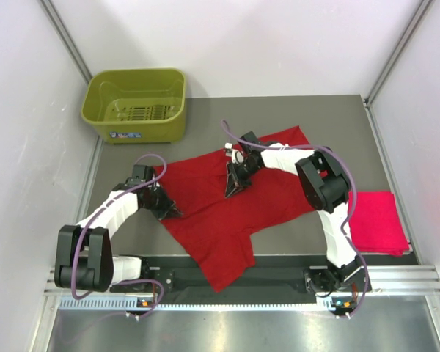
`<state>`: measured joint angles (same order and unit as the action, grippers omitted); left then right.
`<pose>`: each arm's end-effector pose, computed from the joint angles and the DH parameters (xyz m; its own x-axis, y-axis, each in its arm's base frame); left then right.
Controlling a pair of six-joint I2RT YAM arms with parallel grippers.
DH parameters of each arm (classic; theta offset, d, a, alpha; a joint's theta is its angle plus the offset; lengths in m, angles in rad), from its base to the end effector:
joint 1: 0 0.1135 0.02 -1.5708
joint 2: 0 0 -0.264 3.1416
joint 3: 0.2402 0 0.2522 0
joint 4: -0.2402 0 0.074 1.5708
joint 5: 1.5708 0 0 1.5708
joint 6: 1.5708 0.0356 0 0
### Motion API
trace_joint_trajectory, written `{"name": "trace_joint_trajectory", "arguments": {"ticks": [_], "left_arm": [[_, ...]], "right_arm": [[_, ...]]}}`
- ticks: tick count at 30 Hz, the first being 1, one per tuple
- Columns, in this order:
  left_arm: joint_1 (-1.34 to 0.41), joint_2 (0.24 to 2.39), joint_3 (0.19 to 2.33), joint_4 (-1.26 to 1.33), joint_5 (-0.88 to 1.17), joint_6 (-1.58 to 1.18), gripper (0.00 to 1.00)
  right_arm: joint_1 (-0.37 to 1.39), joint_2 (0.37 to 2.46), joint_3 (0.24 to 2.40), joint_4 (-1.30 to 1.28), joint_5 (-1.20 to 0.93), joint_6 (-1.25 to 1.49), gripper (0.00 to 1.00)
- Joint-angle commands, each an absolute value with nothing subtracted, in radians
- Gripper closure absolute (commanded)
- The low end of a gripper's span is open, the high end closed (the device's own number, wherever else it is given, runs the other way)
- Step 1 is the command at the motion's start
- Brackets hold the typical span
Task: Fold and stack the t-shirts
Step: Fold the tshirt
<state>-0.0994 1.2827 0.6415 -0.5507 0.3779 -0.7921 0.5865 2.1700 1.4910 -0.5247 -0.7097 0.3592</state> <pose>0.2144 -0.0346 0.1687 -0.8116 -0.5839 -0.0158 -0.4979 0.7057 -0.5041 0.3482 0.2592 0.1301 -0.9438 -0.3070 -0.1222 -0.3021 0.6519 0.6955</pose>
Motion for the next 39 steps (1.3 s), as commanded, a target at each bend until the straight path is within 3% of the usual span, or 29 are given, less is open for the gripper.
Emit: {"name": "trace_joint_trajectory", "arguments": {"ticks": [1, 7, 10, 11, 12, 15, 22, 32, 39], "left_arm": [[-0.104, 1.273, 0.634, -0.574, 0.388, -0.796, 1.00], [-0.104, 1.290, 0.646, -0.580, 0.380, -0.793, 1.00], [-0.103, 1.282, 0.657, -0.597, 0.370, -0.790, 0.83], [-0.103, 1.275, 0.667, -0.618, 0.359, -0.788, 0.67], [-0.103, 1.269, 0.675, -0.624, 0.359, -0.787, 0.60], [-0.103, 1.230, 0.722, -0.678, 0.319, -0.775, 0.45], [-0.071, 1.253, 0.955, -0.710, 0.097, -0.608, 0.29], [0.069, 1.659, 1.196, -0.568, 0.058, -0.350, 0.24], [0.098, 1.830, 1.288, -0.480, 0.113, -0.232, 0.21]], "right_arm": [[0.568, 2.111, 1.543, -0.548, -0.723, 0.328, 1.00], [0.557, 2.132, 1.565, -0.600, -0.732, 0.291, 1.00], [0.557, 2.148, 1.575, -0.627, -0.735, 0.278, 1.00], [0.558, 2.146, 1.574, -0.633, -0.730, 0.269, 0.99], [0.557, 2.145, 1.574, -0.649, -0.723, 0.264, 0.98], [0.548, 2.122, 1.565, -0.676, -0.671, 0.239, 0.84], [0.520, 1.976, 1.458, -0.692, -0.591, 0.206, 0.66], [0.489, 1.795, 1.312, -0.618, -0.624, 0.200, 0.61], [0.405, 1.738, 1.267, -0.609, -0.644, 0.199, 0.61]]}}
